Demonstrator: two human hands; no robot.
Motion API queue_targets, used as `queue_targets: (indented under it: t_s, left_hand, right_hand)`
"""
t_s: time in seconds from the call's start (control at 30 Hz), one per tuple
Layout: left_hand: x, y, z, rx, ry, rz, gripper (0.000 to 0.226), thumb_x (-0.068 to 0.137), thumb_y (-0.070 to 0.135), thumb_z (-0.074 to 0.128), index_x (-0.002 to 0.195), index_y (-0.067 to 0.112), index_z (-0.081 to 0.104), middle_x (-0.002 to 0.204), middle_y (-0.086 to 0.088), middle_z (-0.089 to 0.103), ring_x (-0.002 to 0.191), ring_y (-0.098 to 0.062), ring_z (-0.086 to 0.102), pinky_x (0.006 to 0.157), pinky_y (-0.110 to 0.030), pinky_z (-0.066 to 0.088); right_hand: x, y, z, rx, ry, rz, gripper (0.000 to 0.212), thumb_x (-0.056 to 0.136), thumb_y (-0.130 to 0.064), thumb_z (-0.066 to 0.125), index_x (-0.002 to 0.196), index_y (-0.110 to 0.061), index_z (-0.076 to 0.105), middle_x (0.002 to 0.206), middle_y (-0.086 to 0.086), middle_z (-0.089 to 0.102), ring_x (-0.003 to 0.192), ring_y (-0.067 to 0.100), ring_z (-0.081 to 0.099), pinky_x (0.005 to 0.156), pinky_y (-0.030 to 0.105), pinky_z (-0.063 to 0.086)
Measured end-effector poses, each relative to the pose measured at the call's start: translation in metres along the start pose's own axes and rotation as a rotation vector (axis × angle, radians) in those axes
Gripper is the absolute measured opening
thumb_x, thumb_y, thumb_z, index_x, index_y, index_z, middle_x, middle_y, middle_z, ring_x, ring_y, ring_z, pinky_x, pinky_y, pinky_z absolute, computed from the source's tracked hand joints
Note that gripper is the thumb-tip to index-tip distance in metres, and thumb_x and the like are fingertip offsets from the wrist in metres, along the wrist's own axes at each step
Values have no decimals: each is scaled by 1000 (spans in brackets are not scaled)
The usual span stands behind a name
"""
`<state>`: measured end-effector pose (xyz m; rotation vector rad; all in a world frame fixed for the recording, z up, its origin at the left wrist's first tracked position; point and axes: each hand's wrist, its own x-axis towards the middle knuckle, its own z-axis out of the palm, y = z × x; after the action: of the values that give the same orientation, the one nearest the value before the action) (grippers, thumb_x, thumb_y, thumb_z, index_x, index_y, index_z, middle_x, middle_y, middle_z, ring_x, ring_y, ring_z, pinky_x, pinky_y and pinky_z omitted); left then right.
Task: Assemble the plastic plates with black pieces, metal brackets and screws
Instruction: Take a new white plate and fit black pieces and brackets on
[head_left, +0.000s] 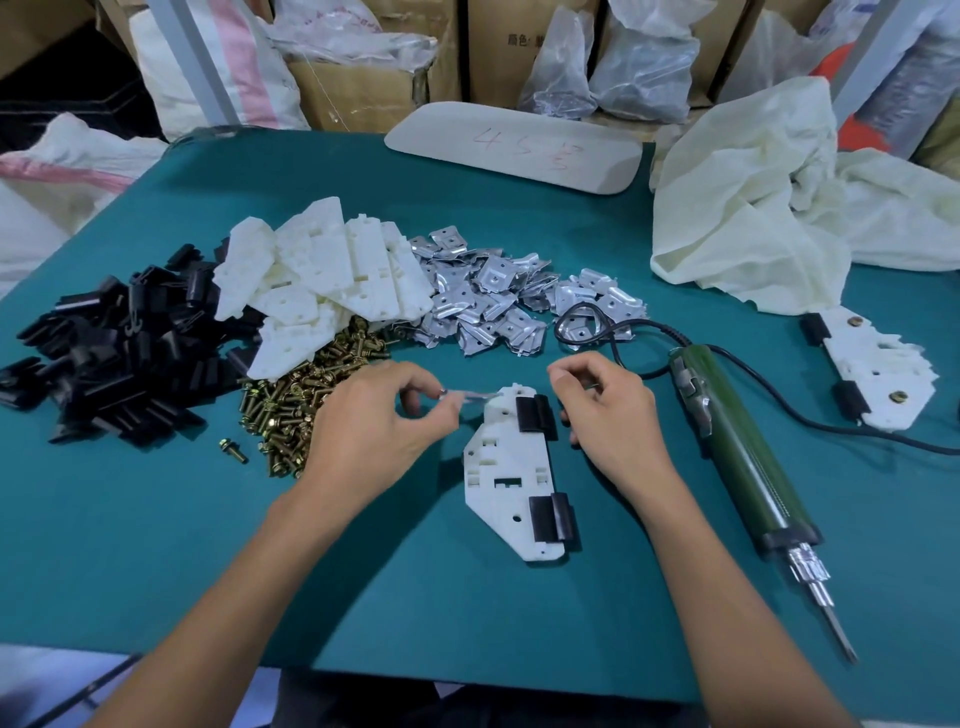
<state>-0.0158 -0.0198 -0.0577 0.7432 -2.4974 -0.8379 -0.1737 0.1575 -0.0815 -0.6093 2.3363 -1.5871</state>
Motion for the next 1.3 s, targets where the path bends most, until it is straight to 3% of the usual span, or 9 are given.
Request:
queue_targets:
  t_s: [0.07,0.13,0.2,0.3,0.4,0.6,0.73,0.97,1.3]
  left_hand:
    - [7,-2,-4,76,-64,-137,53,89,65,51,67,18,63,55,5,52,57,-16,52,53,-30,36]
    - [12,-4,-11,283,-84,-156,50,93,63,49,70,21,63,58,7,54,66,-22,58,55,-31,38]
    - [13,-5,-19,335,-45,-73,27,90,58,58,93,32,65,78,15,60,88,-18,57,65,-32,39]
    - [15,-4,-22,234,-195,-24,49,80,59,68,120,34,54,103,17,62,106,-13,47,80,-35,41]
    - [19,-4,-19,321,-352,64,67,80,48,73,138,31,42,129,15,60,120,-17,42,101,-37,35]
    - [28,-4,-28,260,-279,145,63,83,42,72,137,36,41,108,23,65,110,-9,39,88,-28,27]
    - [25,14,-25,69,-186,189,61,79,50,73,132,41,43,101,31,63,111,-4,43,95,-30,33]
    - [18,31,0,-33,-277,224,65,78,52,74,132,52,38,109,29,66,119,-5,48,104,-32,33]
    - [16,30,9,-9,-267,243,62,81,50,75,132,49,39,111,29,65,112,0,50,104,-35,33]
  right_hand:
    - [0,0,0,11,-1,-1,14,96,-31,64,85,-38,70,74,-19,67,63,6,58,73,47,61]
    - [0,0,0,8,-3,-7,14,96,-32,64,86,-40,69,75,-20,67,65,7,59,73,47,61]
    - [0,0,0,3,-5,-16,15,96,-31,64,85,-41,69,75,-20,68,65,6,60,74,45,61]
    - [0,1,0,-1,-7,-21,15,96,-31,64,85,-40,69,74,-20,68,62,4,58,71,40,59]
    - [0,1,0,-18,-19,-25,15,96,-32,64,85,-39,70,75,-21,68,62,2,59,70,35,57]
    - [0,1,-1,-26,-34,-20,14,97,-30,63,87,-36,71,79,-21,68,72,6,63,76,44,61]
    - [1,0,-1,-24,-42,-13,14,96,-28,63,88,-35,71,77,-22,68,71,5,62,74,40,60]
    - [-3,-5,-6,120,-79,104,14,98,-19,61,90,-24,71,71,0,71,50,16,61,47,27,53]
    - [-4,-6,-8,198,-165,182,19,98,-15,62,93,-20,79,75,-2,73,63,13,66,62,25,55]
